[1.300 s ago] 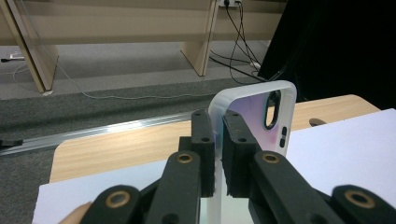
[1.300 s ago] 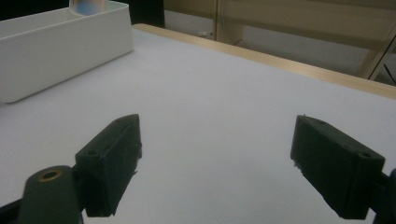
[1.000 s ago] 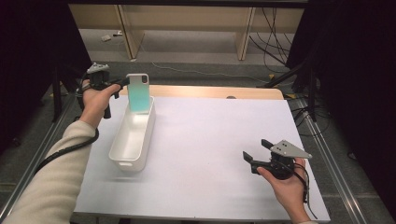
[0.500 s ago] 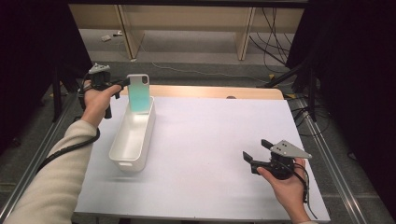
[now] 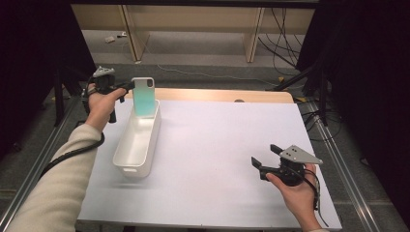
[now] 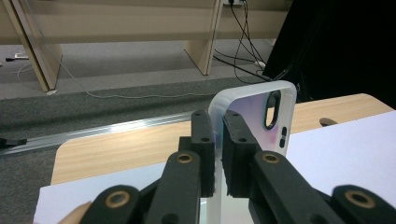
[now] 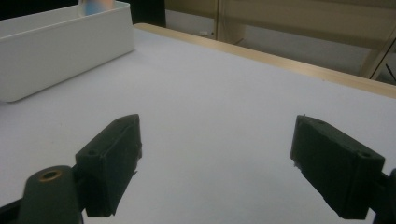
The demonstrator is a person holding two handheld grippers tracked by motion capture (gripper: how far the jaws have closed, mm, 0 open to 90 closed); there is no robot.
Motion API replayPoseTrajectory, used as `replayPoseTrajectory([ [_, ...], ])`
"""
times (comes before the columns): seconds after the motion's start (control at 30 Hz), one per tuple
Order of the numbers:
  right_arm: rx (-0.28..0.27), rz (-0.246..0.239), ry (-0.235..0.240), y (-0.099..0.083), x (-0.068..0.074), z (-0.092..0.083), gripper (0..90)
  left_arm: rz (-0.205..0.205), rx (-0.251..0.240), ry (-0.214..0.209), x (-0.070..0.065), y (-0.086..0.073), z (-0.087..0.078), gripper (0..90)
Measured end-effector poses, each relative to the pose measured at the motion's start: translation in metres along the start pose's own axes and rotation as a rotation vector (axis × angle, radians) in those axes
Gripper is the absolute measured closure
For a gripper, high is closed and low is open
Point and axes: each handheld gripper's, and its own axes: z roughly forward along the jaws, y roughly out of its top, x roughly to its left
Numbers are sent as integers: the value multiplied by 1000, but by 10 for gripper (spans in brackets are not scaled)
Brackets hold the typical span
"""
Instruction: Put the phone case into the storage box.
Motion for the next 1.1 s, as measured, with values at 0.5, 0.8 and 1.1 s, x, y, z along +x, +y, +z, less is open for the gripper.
replayPoseTrajectory([
  [0.5,1,13,6,0,1,0,175,2,4,12,3,-4,3,838],
  [0.8,0,10,-1,0,1,0,177,8,4,17,3,-4,6,837],
  [1.1,-2,7,5,0,1,0,179,13,2,17,3,-5,8,837],
])
